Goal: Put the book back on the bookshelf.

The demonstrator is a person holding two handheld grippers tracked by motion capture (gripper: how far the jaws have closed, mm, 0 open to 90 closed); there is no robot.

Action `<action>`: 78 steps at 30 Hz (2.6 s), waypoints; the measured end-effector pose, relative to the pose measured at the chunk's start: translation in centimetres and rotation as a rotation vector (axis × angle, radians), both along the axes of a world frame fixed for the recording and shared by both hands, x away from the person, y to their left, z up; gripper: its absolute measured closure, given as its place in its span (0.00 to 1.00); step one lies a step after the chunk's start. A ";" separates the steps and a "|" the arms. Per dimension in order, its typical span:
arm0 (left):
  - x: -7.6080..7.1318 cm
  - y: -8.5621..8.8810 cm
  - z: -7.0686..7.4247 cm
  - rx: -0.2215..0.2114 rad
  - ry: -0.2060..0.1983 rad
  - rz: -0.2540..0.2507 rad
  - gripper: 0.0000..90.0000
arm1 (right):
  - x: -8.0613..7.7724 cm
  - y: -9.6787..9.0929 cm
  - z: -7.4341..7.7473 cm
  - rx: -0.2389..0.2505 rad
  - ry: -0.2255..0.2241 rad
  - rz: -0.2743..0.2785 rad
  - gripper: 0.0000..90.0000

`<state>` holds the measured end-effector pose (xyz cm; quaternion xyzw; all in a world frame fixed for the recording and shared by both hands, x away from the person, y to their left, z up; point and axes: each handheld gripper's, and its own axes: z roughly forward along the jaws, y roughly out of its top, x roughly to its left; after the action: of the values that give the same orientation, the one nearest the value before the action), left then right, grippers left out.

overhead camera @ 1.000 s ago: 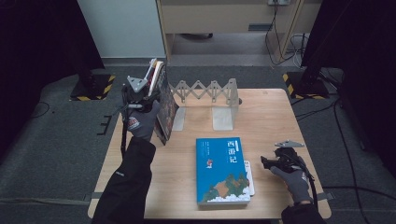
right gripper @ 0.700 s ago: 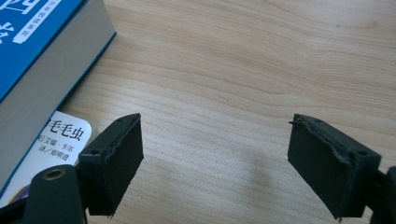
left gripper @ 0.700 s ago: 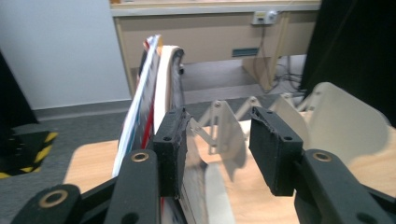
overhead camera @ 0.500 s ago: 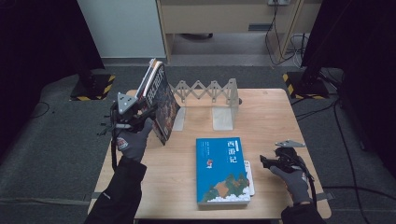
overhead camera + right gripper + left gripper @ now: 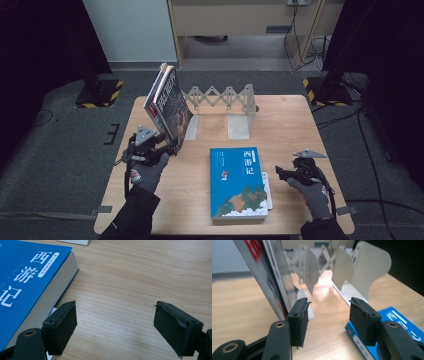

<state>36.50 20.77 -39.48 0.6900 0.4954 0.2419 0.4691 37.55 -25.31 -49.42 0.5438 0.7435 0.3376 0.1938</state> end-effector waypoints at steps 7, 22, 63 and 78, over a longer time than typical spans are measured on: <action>-0.1 -1.3 -3.2 0.010 0.068 -0.058 0.51 | -0.1 0.7 0.2 0.015 0.004 0.022 0.21; -0.1 -6.4 -8.0 0.042 0.178 -0.229 0.45 | -0.7 3.5 0.5 0.035 -0.016 0.103 0.19; 1.7 -9.7 -13.5 -0.198 0.371 -0.325 0.13 | -0.9 8.0 -1.5 0.207 0.082 0.229 0.20; 1.9 -9.7 -14.2 -0.253 0.374 -0.342 0.09 | -0.4 8.4 -2.0 0.232 0.144 0.243 0.06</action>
<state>38.39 11.06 -53.71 0.7321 0.4761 -0.0358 0.4858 37.11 -16.90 -51.38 0.4913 0.7718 0.4023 0.0337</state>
